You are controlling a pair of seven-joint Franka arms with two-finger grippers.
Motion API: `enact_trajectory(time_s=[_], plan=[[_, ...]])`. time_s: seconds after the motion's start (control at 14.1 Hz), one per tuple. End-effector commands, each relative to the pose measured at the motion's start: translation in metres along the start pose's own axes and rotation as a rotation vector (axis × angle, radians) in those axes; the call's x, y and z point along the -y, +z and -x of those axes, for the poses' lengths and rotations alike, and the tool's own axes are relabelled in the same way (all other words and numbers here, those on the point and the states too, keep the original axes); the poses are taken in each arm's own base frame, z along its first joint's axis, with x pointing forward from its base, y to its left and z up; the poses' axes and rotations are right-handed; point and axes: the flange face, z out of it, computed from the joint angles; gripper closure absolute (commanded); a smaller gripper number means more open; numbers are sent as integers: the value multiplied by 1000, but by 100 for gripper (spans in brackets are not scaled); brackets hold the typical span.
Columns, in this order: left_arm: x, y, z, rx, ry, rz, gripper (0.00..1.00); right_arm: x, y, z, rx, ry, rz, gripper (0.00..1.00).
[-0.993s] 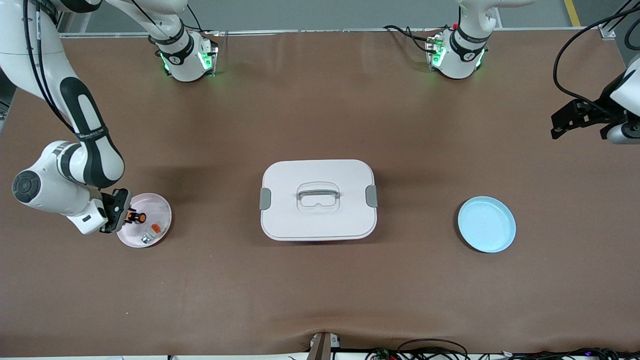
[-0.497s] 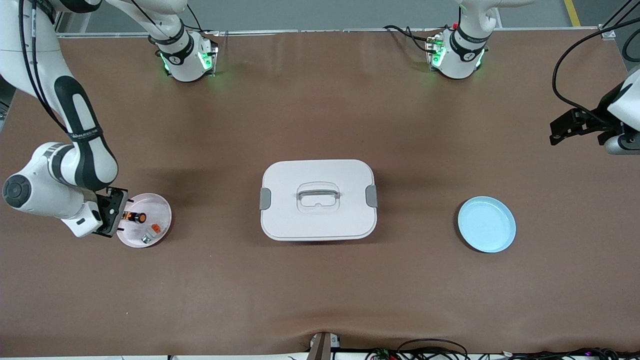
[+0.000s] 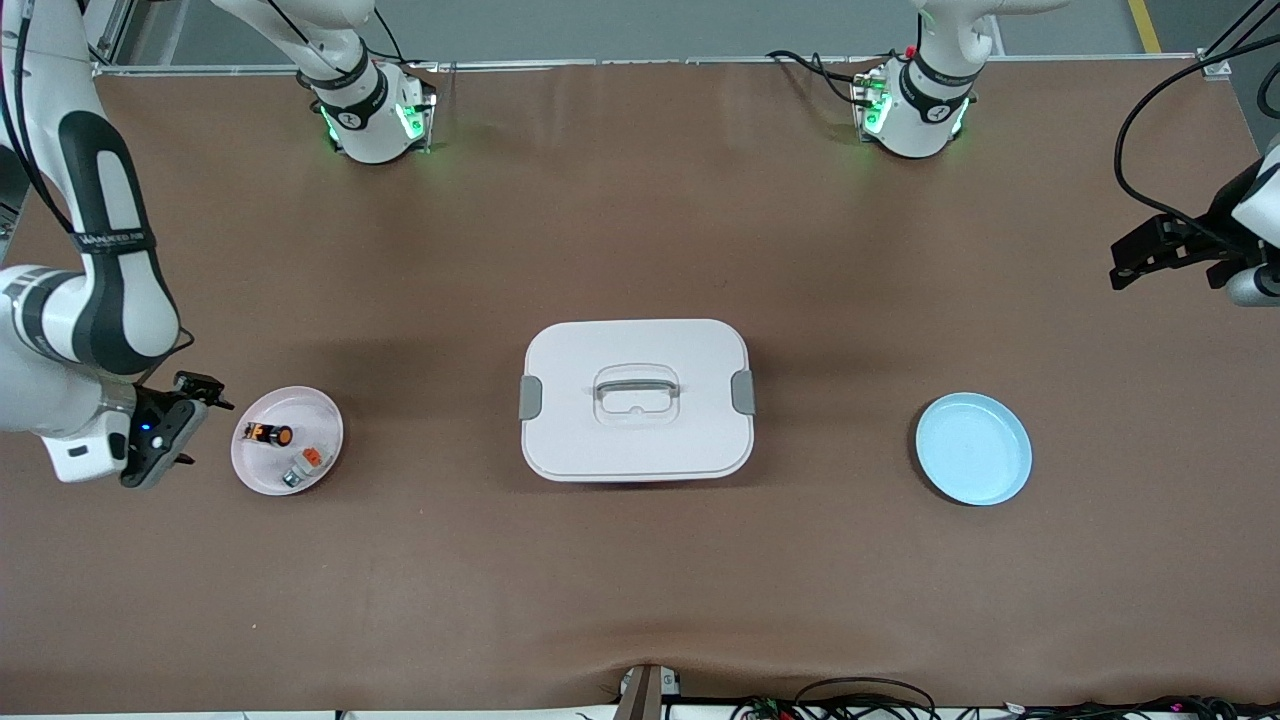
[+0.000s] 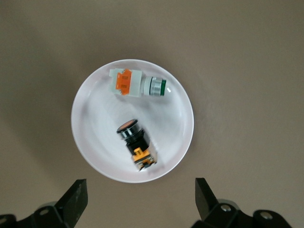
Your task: Transfer orange switch to right arm and place
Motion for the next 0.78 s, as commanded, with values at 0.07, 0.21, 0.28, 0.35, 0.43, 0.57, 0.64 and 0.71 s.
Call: enact_trajectory(time_s=[0.07,0.21,0.28,0.35,0.43,0.57,0.64,0.71], plan=[[7,-5,10,42,-9,15,0,21,-56,14,22,313,-17,0],[7,-2,10,56,-26,4,0,32,-86,17,8,472,4,0],[6,1,8,62,-23,4,0,33,-96,20,-3,540,16,0],[7,-5,7,48,-22,4,0,34,-110,28,-16,628,24,0],[10,-15,7,27,-12,3,0,48,-129,20,-21,705,32,0],[7,-19,7,18,-14,10,0,63,-150,18,-5,903,21,0],[7,-17,6,22,-19,17,0,67,-158,14,-5,944,23,0],[7,-12,5,35,-23,17,0,66,-169,11,-18,988,30,0]])
